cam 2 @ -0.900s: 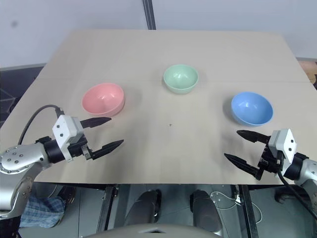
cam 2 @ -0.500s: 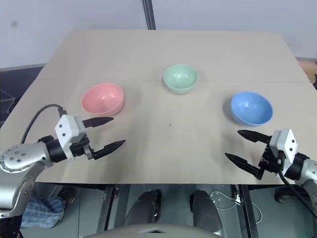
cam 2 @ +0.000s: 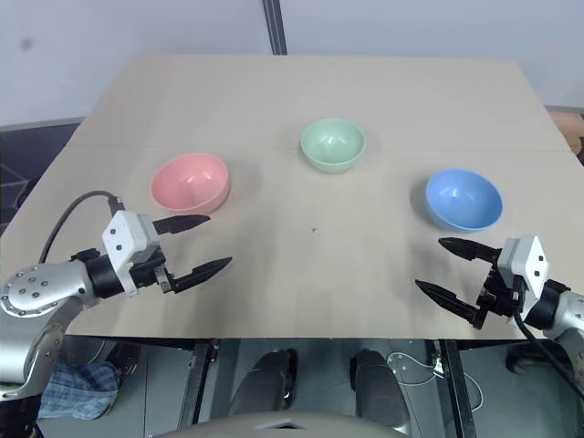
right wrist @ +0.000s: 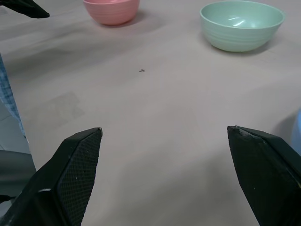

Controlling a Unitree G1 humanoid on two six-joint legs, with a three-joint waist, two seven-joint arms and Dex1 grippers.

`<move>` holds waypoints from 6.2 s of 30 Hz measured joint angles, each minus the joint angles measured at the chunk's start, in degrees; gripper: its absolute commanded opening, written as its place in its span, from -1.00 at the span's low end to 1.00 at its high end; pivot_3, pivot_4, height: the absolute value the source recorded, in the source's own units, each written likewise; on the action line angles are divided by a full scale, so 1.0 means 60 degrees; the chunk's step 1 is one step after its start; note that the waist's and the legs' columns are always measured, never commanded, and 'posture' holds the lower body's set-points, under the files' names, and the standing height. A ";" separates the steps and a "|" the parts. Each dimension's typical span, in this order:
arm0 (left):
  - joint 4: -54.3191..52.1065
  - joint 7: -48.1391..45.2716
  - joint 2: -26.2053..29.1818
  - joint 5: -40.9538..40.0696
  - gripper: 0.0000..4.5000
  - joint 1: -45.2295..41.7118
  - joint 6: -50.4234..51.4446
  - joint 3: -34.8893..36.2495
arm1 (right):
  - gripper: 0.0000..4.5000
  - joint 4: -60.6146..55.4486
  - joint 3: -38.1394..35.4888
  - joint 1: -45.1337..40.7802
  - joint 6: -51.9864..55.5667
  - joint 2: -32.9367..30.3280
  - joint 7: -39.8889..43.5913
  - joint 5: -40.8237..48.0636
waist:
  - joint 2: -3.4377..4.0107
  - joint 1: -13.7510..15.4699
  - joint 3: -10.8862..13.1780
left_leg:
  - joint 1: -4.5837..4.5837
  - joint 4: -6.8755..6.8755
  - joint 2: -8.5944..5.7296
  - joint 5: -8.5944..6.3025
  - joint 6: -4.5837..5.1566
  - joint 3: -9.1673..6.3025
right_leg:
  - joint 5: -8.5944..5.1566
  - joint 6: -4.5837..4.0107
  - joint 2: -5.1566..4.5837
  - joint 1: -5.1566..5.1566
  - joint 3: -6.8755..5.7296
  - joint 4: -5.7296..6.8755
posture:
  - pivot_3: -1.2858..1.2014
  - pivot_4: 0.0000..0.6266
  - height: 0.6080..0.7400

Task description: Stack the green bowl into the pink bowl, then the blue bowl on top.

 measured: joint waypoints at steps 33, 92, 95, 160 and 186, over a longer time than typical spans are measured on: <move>0.4675 0.0608 0.1799 0.4292 0.97 -0.2770 -0.2702 -0.1897 | 1.00 -0.1124 0.0023 -0.0780 0.0636 -0.0010 -0.0776 0.1218 | 0.0000 0.0022 -0.0004 | -0.0010 0.0009 -0.0004 0.0000 0.0001 -0.0012 | 0.0001 0.0000 0.0002 -0.0007 -0.0011 0.0015 | 0.03 -0.52 1.00; 0.6812 -0.1286 -0.1252 0.4474 0.98 -0.7104 -0.8296 -0.5949 | 1.00 -0.1225 0.0065 -0.0734 0.0451 -0.0085 -0.1071 0.0807 | -0.0002 -0.0056 -0.0007 | -0.0010 0.0096 -0.0017 0.0000 0.0001 -0.0024 | -0.0001 0.0001 0.0008 -0.0018 -0.0005 0.0137 | 0.03 -0.52 1.00; 0.5843 -0.1546 -0.0929 0.3317 0.98 -0.6441 -0.6908 -0.5431 | 1.00 -0.1208 0.0066 -0.0814 0.0462 -0.0139 -0.0973 0.0848 | -0.0004 -0.0039 -0.0006 | -0.0016 0.0101 -0.0018 0.0000 0.0001 -0.0026 | -0.0001 0.0001 0.0005 -0.0016 -0.0007 0.0134 | 0.03 -0.52 1.00; 0.2198 -0.0346 0.0194 -0.2169 1.00 -0.1644 -0.0065 0.1921 | -0.71 1.1192 0.8710 -1.3829 -0.0263 0.4264 -0.2451 -0.8496 | 0.0005 -0.0162 0.0004 | -0.0190 0.0072 -0.0010 0.0017 -0.0033 0.0000 | 0.0010 -0.0019 -0.0001 -0.0250 0.0001 0.0152 | 0.03 -0.52 1.00; 0.2365 -0.0548 0.0164 -0.2343 1.00 -0.2401 0.0120 0.1086 | -0.99 0.0769 0.8140 -1.1462 0.3036 0.1866 0.1323 -0.6449 | 0.0003 -0.0271 0.0003 | -0.0190 0.0088 -0.0012 0.0003 -0.0008 -0.0016 | 0.0011 -0.0017 -0.0007 -0.0242 -0.0012 0.0162 | 0.03 -0.52 1.00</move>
